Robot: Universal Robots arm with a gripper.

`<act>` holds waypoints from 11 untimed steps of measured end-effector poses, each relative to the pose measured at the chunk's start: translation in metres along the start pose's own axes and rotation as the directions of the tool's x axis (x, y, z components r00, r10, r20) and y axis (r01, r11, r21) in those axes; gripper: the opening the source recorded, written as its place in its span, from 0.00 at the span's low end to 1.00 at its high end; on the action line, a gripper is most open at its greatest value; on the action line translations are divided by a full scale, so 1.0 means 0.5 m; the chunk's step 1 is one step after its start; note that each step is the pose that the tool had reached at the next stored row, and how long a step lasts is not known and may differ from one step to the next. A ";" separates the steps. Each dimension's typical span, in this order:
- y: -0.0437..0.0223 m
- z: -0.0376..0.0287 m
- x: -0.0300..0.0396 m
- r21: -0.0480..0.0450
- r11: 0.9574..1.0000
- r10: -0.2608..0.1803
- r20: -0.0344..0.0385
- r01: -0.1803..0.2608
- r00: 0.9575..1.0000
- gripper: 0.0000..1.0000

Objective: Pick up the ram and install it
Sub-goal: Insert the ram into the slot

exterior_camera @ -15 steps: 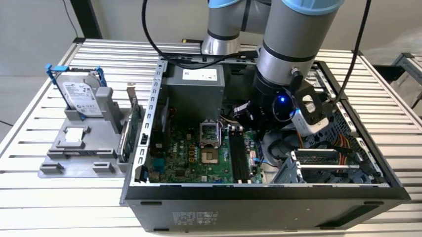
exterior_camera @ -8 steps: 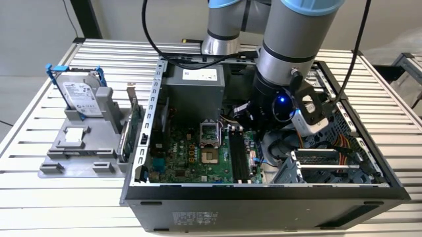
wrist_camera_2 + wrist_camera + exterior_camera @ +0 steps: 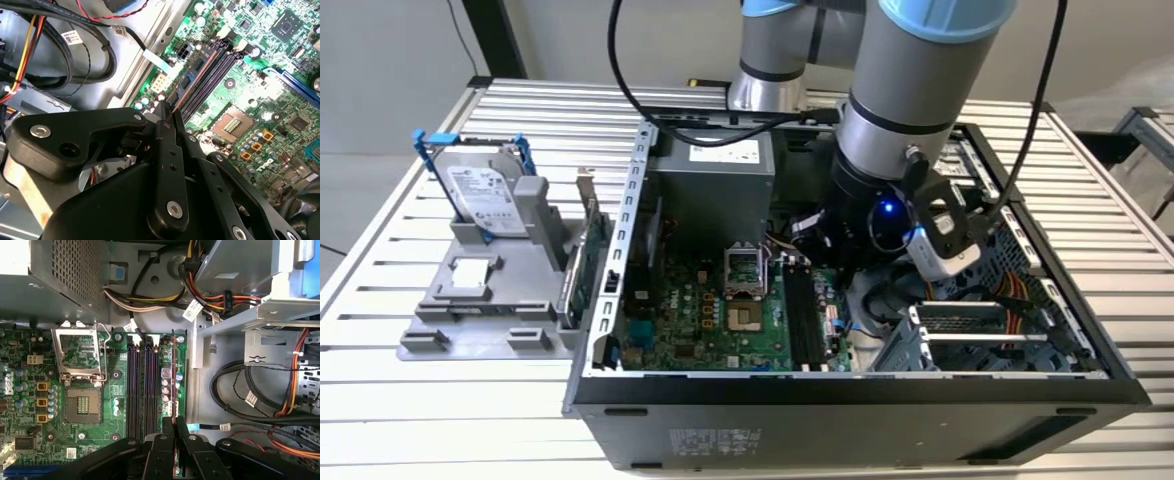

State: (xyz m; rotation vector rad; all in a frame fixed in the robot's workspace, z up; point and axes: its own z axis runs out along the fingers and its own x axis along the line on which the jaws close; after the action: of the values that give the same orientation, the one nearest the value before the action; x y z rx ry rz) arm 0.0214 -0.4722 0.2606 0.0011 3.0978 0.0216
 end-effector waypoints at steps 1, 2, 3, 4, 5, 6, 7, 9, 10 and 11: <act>0.000 0.002 0.000 0.000 1.000 0.000 0.000 0.000 1.000 0.00; 0.000 0.003 0.000 0.000 1.000 0.000 0.000 0.000 1.000 0.00; -0.001 0.004 0.000 0.000 1.000 0.000 0.000 0.000 1.000 0.00; -0.001 0.005 0.001 0.000 1.000 0.000 0.000 0.000 1.000 0.00; -0.001 0.006 0.001 0.000 1.000 0.000 0.000 0.000 1.000 0.00; -0.001 0.008 0.001 0.000 1.000 0.000 0.000 0.000 1.000 0.00; -0.001 0.011 0.001 0.000 1.000 0.000 0.000 0.000 1.000 0.00; -0.001 0.015 0.002 0.000 1.000 0.000 0.000 0.000 1.000 0.00; -0.001 0.016 0.002 0.000 1.000 0.000 0.000 0.000 1.000 0.00; -0.001 0.018 0.003 0.000 1.000 0.000 0.000 0.000 1.000 0.00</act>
State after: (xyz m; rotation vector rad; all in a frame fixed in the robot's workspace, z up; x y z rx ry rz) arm 0.0205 -0.4726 0.2515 0.0012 3.0978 0.0214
